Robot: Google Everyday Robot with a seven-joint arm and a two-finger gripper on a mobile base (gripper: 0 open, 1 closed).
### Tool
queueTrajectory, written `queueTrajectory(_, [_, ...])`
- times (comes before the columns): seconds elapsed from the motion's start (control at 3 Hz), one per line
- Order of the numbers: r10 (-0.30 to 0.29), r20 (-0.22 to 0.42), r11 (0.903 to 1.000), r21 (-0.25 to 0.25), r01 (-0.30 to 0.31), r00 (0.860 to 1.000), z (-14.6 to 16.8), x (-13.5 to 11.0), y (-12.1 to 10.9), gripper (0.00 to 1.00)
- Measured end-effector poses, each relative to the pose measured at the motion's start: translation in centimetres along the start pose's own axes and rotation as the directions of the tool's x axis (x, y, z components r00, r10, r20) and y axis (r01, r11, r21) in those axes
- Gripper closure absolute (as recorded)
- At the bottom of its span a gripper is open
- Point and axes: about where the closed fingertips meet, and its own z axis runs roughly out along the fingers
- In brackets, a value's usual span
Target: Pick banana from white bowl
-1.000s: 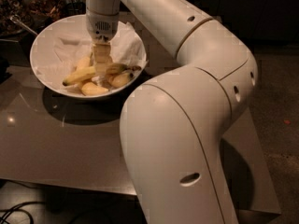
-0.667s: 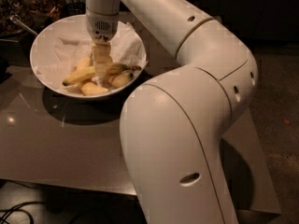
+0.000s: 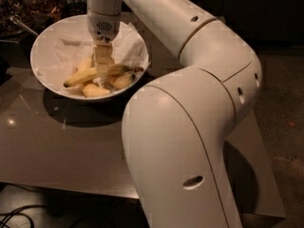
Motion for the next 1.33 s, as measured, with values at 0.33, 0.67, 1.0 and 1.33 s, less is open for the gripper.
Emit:
queueTrajectory(0.33, [0.000,0.000,1.0000,0.000,0.000,1.000,0.00,0.00,0.00,0.40])
queueTrajectory(0.67, [0.000,0.000,1.0000,0.000,0.000,1.000,0.00,0.00,0.00,0.39])
queueTrajectory(1.0, [0.000,0.000,1.0000,0.000,0.000,1.000,0.00,0.00,0.00,0.38])
queueTrajectory(1.33, [0.000,0.000,1.0000,0.000,0.000,1.000,0.00,0.00,0.00,0.39])
